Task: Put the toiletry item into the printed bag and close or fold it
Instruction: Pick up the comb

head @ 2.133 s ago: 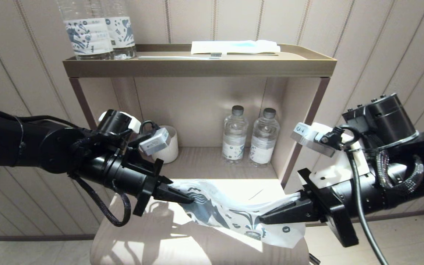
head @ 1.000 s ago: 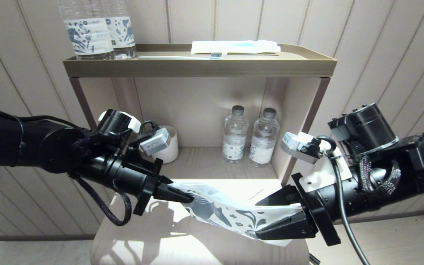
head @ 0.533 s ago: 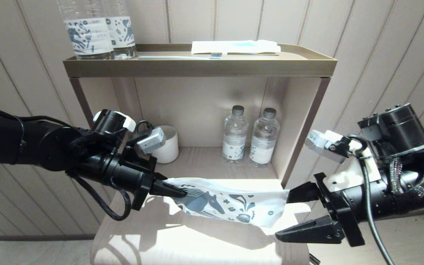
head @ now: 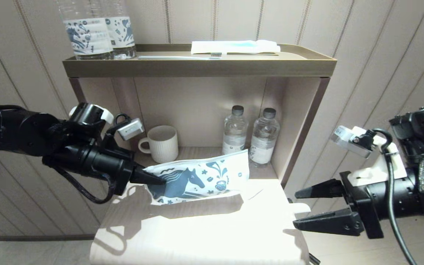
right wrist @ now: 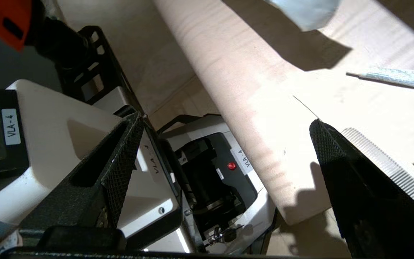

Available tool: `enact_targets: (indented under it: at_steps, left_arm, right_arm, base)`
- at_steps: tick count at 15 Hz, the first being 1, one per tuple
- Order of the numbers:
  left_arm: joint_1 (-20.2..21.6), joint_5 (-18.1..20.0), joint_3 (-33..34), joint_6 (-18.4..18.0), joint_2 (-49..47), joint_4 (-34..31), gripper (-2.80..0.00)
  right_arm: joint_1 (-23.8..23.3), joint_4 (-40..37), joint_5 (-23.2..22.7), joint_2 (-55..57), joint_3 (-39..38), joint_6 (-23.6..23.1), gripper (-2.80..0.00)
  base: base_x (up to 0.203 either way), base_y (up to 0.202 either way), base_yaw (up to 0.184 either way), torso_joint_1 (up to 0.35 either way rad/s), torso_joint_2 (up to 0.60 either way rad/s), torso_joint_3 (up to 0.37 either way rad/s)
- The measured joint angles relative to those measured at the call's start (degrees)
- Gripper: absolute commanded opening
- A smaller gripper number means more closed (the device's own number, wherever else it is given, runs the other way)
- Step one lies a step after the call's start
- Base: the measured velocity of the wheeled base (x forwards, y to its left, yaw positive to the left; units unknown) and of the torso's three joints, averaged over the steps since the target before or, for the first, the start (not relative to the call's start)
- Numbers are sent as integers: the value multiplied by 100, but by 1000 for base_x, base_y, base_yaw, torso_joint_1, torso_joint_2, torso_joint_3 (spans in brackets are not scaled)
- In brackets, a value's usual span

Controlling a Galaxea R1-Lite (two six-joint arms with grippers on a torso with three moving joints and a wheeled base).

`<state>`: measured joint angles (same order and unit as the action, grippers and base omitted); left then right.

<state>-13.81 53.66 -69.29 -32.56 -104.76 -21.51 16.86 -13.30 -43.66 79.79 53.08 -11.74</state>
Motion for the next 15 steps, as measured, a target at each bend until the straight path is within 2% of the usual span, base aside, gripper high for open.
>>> enact_targets:
  at_steps: [1, 2, 6, 9, 13, 15]
  left_arm:
    - [99, -8, 119, 58, 97, -23, -280]
    - [178, -13, 248, 91, 183, -23, -280]
    - [489, -6, 769, 194, 581, -18, -280]
    - [550, -2, 884, 635, 837, 9, -280]
    - [539, 9, 906, 679, 1050, 10, -280]
    - [539, 2, 873, 679, 1110, 10, -280]
  right_arm:
    - [-11, 0, 132, -29, -24, 74, 0]
    - [-13, 0, 278, -44, -50, 166, -280]
    - [153, -45, 956, -57, -83, 544, -280]
    - [394, -267, 1428, -40, 4, 800, -280]
    - [776, -299, 2186, 48, 149, 1434, -280]
    - [850, -304, 2315, 158, 237, 1566, -280]
  base:
    - [0, 0, 0, 0, 0, 0]
    - [0, 0, 0, 0, 0, 0]
    - [0, 0, 0, 0, 0, 0]
    - [0, 0, 0, 0, 0, 0]
    - [0, 0, 0, 0, 0, 0]
    - [0, 0, 0, 0, 0, 0]
